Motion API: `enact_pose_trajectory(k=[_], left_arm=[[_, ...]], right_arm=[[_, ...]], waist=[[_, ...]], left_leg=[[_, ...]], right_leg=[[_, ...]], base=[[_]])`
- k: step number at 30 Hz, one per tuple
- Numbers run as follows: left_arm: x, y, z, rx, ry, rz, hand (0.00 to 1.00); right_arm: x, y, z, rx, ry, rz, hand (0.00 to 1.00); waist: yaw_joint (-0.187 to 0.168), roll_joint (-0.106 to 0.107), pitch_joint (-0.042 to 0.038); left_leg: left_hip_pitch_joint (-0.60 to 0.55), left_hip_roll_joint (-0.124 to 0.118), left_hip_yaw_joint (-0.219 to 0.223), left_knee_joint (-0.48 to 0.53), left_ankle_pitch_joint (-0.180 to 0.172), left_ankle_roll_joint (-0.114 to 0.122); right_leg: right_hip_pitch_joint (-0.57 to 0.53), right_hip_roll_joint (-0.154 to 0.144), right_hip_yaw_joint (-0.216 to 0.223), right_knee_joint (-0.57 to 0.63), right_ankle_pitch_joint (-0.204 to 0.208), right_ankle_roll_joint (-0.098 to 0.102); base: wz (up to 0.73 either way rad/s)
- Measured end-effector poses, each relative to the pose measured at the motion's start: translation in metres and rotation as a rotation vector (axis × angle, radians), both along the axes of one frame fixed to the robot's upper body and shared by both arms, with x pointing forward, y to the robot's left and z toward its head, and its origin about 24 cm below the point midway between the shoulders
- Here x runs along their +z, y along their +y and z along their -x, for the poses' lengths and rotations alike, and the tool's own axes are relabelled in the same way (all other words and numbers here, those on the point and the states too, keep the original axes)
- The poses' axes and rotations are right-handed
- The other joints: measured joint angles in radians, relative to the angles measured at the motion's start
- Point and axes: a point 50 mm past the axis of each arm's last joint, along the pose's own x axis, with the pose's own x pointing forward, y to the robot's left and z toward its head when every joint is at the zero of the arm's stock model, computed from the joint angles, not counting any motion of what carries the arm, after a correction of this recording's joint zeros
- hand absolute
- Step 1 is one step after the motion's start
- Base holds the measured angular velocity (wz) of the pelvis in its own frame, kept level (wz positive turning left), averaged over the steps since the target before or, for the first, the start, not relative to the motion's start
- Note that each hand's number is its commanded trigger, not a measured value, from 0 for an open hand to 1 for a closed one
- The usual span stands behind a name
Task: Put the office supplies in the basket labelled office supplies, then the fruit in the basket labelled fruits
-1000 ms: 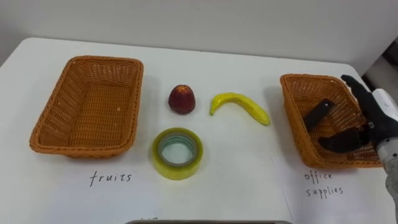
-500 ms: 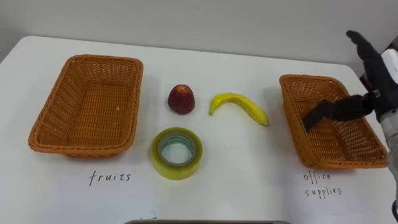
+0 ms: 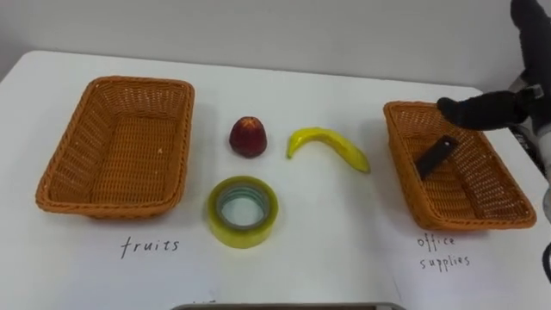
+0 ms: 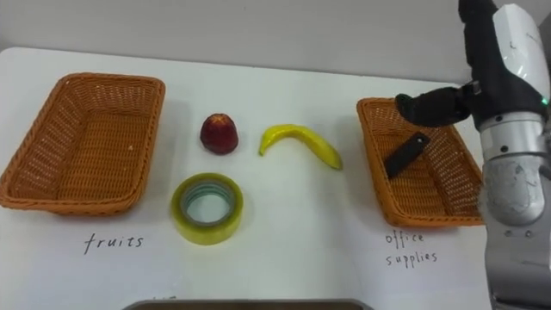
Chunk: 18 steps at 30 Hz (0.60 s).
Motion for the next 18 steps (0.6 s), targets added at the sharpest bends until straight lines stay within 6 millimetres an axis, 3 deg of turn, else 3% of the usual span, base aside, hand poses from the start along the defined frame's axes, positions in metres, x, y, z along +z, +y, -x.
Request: enact_pose_trajectory(k=[3,13,18], left_arm=[[0.000,0.000,-0.001,-0.001,0.000,-0.001,0.00],[-0.003,-0.008,0.004,-0.043,0.047,0.026,0.00],[-0.004,-0.010,0.002,-0.064,0.060,0.030,0.00]], right_arm=[[0.004,0.007,0.000,0.049,-0.024,-0.039,0.00],[-0.013,0.040,-0.006,0.229,0.079,-0.110,0.00],[-0.028,0.053,-0.009,0.291,0.162,-0.158,0.00]], waist=[[0.013,-0.001,-0.0002],[0.037,0.012,-0.0008],[0.068,0.014,0.0001]], left_leg=[[0.002,0.000,0.006,0.000,0.000,0.000],[-0.011,-0.001,-0.018,0.003,0.001,0.001],[-0.012,-0.001,-0.031,0.004,0.001,0.000]], right_leg=[[0.000,0.001,0.003,0.000,0.000,0.000],[0.000,-0.002,-0.018,-0.004,0.002,-0.001],[0.005,-0.002,-0.029,-0.006,0.002,-0.001]], base=[[-0.05],[0.07],[0.08]])
